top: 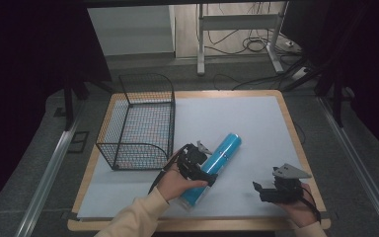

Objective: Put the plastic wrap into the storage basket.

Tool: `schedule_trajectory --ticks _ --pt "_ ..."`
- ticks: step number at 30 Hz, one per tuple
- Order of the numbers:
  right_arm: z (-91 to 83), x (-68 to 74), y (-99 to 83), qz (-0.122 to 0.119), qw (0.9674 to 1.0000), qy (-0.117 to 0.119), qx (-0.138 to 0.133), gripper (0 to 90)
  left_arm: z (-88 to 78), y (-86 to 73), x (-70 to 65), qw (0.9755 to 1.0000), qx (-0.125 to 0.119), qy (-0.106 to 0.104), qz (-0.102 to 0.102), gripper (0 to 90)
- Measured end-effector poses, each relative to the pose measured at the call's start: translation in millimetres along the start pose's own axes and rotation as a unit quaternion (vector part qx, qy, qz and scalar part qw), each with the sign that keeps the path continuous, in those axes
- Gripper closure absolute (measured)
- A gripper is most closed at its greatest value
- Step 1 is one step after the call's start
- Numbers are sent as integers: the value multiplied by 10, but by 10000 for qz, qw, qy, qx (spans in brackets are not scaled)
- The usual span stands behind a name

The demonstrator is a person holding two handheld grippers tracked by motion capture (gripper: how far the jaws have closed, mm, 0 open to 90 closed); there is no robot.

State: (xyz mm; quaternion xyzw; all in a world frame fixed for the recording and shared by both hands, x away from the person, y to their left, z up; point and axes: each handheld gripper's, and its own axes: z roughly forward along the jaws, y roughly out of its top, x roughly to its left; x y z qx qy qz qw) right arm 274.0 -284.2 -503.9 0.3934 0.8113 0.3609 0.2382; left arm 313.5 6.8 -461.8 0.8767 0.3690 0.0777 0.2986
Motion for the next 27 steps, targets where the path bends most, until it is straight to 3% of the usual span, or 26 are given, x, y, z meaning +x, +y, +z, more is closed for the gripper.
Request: schedule_trajectory --ticks 13,16,21,27 --pt "-9 12 7 -19 10000 -19 -41 100 374 243 -54 9982 603 44 -26 116" --pt "-10 12 7 -18 10000 -15 -42 101 448 267 -52 9971 763 71 17 122" --pt "-9 11 7 -15 10000 -16 -38 101 556 273 -24 9952 960 161 -78 160" --pt "-8 8 7 -14 10000 -25 -41 101 588 253 -18 9936 1108 203 -111 215"
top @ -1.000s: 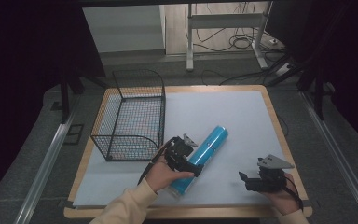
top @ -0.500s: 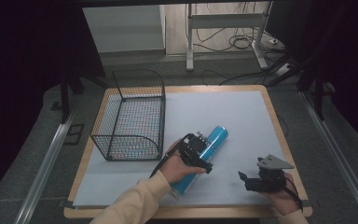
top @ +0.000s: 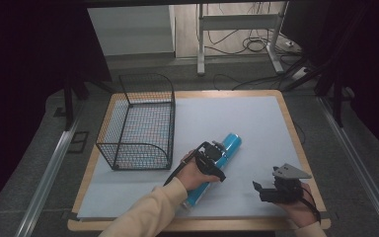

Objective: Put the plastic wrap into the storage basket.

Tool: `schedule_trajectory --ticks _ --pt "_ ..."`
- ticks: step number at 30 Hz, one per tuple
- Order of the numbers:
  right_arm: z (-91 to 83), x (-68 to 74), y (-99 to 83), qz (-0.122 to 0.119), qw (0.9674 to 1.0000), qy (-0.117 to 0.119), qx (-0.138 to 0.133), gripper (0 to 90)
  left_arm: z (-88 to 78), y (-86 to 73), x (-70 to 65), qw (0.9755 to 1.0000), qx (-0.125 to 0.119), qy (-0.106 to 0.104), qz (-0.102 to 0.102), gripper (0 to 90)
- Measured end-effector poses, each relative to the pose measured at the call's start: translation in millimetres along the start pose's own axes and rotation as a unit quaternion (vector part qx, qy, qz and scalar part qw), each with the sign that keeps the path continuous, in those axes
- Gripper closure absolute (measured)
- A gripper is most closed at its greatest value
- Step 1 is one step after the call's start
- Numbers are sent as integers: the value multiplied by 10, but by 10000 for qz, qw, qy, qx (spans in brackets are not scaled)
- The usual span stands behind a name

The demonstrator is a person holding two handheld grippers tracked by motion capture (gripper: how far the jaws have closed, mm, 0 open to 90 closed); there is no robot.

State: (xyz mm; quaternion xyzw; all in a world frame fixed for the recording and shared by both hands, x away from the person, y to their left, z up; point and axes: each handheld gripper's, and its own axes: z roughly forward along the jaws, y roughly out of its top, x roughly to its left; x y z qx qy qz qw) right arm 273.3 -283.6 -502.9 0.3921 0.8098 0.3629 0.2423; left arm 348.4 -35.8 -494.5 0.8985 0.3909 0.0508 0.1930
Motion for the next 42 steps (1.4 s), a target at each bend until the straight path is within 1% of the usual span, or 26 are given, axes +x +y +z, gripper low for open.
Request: schedule_trajectory --ticks 3,4,7,11,12,14,15,18,21,22,23,24,26,27,30,32,33,34,35,36,37,39,42 --pt "2 -1 0 1 10000 -8 7 100 13 -12 -10 9999 17 100 26 248" --pt "2 -1 0 1 10000 -8 7 100 13 -12 -10 9999 17 100 26 275" --pt "2 2 0 0 10000 -13 11 101 2 -4 16 10000 54 47 -6 282" --pt "1 0 0 1 10000 -25 9 101 -13 25 75 9997 185 -116 -73 286" --pt "1 0 0 1 10000 -25 9 101 -13 25 75 9997 185 -116 -73 287" --pt "-2 -4 0 6 10000 -26 -5 101 -25 37 117 9994 273 -188 -47 289" --pt "-2 -6 0 6 10000 -26 -8 101 -25 37 117 9994 273 -188 -47 292" --pt "-1 -12 -2 12 10000 -25 -15 101 -54 37 149 9993 333 -170 82 298" --pt "-2 -16 -2 20 10000 -33 -22 102 -103 38 166 9993 302 -196 91 302" --pt "-3 -14 -1 19 10000 -36 -27 102 -129 41 176 9992 308 -210 156 303" --pt "-5 -13 0 17 10000 -37 -33 103 -129 41 176 9992 308 -210 156 304" --pt "-7 -12 1 18 10000 -37 -37 103 -181 47 178 9992 249 -243 182 305" --pt "-7 -11 1 14 10000 -39 -40 103 -242 59 179 9990 245 -262 248 306" --pt "-6 -11 1 13 10000 -41 -38 103 -242 59 179 9990 245 -262 248 306" --pt "-4 -12 0 15 10000 -42 -37 104 -358 87 163 9991 104 -288 289 308" --pt "-7 -12 1 20 10000 -39 -44 104 -426 107 170 9989 83 -297 350 309" --pt "-8 -13 1 21 10000 -41 -47 104 -426 107 170 9989 83 -297 350 309" --pt "-8 -14 1 22 10000 -43 -48 104 -494 123 176 9989 13 -297 369 310" --pt "-8 -15 0 22 10000 -45 -49 104 -527 132 179 9989 -14 -299 370 311" --pt "-8 -16 0 24 10000 -45 -50 104 -527 132 179 9989 -14 -299 370 310" --pt "-8 -16 0 25 10000 -44 -50 104 -588 148 186 9988 -62 -292 376 311" --pt "-8 -15 1 22 10000 -43 -50 104 -643 161 196 9987 -108 -271 415 311" --pt "-10 -15 1 19 10000 -44 -55 104 -707 174 213 9986 -172 -283 403 312"
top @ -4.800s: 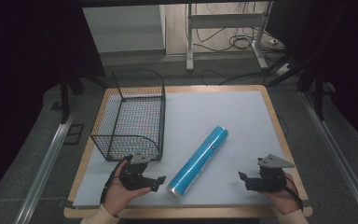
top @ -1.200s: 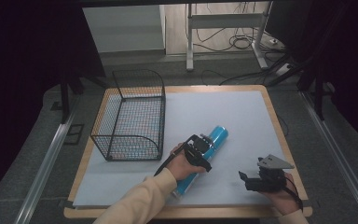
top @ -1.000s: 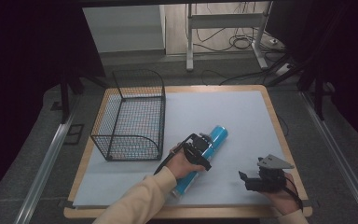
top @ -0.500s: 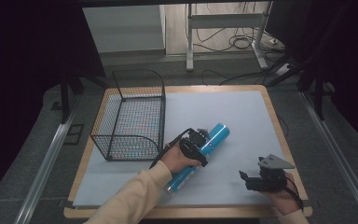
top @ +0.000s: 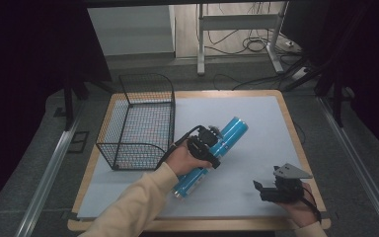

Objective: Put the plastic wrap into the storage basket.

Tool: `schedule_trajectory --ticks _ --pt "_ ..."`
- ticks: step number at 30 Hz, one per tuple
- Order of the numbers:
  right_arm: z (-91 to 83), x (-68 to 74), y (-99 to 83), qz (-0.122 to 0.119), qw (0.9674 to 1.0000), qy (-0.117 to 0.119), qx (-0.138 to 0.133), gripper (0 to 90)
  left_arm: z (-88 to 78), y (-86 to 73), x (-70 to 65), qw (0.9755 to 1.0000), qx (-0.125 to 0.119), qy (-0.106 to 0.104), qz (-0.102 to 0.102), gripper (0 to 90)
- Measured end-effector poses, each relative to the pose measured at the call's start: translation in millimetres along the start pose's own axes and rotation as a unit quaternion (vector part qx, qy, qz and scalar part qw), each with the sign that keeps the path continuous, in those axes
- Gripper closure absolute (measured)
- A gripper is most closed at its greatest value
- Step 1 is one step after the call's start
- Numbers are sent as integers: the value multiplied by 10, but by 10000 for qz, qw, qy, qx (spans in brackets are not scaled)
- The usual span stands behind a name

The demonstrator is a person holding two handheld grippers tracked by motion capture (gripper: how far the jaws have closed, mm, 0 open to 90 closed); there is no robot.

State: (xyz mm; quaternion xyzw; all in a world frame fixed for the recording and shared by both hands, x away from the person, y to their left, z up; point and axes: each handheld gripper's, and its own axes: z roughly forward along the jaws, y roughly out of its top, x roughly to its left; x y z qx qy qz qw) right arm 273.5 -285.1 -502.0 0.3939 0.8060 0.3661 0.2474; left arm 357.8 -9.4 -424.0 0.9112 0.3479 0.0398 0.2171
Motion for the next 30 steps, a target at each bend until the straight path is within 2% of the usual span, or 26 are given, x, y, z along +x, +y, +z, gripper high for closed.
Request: schedule_trajectory --ticks 30 --pt "-3 -1 0 13 10000 -14 -7 104 -337 115 84 9996 -270 14 8 317"
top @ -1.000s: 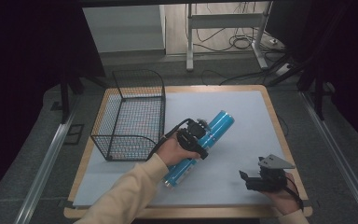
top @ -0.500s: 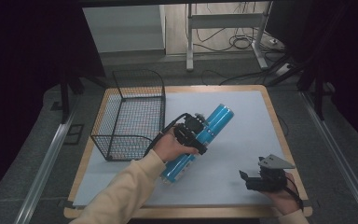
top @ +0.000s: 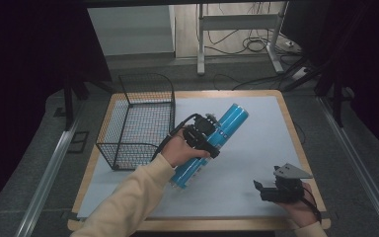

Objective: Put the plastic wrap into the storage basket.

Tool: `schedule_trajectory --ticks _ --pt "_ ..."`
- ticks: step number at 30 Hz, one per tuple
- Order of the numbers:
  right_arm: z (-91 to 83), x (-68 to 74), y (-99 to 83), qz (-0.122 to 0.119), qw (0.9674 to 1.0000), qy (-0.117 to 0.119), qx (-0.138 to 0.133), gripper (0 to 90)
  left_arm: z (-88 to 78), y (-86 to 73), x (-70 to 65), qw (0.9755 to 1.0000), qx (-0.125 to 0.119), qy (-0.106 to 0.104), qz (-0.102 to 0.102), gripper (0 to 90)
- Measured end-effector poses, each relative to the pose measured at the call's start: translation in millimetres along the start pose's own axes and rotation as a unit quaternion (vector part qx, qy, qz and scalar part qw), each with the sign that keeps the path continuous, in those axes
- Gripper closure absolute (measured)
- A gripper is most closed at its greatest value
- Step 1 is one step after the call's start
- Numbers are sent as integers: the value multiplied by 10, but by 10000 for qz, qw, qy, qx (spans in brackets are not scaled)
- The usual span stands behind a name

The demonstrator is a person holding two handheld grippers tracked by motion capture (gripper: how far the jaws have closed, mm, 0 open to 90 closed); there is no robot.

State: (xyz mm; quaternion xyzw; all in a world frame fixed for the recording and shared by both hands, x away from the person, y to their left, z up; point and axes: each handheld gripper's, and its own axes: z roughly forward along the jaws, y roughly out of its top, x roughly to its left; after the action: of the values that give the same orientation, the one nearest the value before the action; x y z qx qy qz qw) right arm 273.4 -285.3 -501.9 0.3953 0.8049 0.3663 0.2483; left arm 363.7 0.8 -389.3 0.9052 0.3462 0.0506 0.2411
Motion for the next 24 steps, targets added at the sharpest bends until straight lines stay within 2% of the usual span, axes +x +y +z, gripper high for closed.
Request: schedule_trajectory --ticks 6,11,13,19,21,22,24 --pt "1 0 -1 -2 10000 0 1 104 -40 49 17 10000 -39 25 -9 317" --pt "5 -2 -3 3 10000 7 16 104 -61 94 41 10000 -15 -41 -9 317" --pt "7 -2 -4 -2 10000 5 18 104 -92 141 46 10000 -28 26 25 317" --pt "3 -5 -3 2 10000 9 20 104 -148 226 96 9999 -106 44 -32 317" --pt "8 -6 -6 1 10000 13 28 104 -166 260 125 9999 -136 -12 -48 317" --pt "10 -7 -6 3 10000 17 27 104 -177 293 153 9998 -169 -109 -95 317" --pt "16 -7 -9 9 10000 17 36 104 -189 331 165 9998 -182 -55 -68 318"
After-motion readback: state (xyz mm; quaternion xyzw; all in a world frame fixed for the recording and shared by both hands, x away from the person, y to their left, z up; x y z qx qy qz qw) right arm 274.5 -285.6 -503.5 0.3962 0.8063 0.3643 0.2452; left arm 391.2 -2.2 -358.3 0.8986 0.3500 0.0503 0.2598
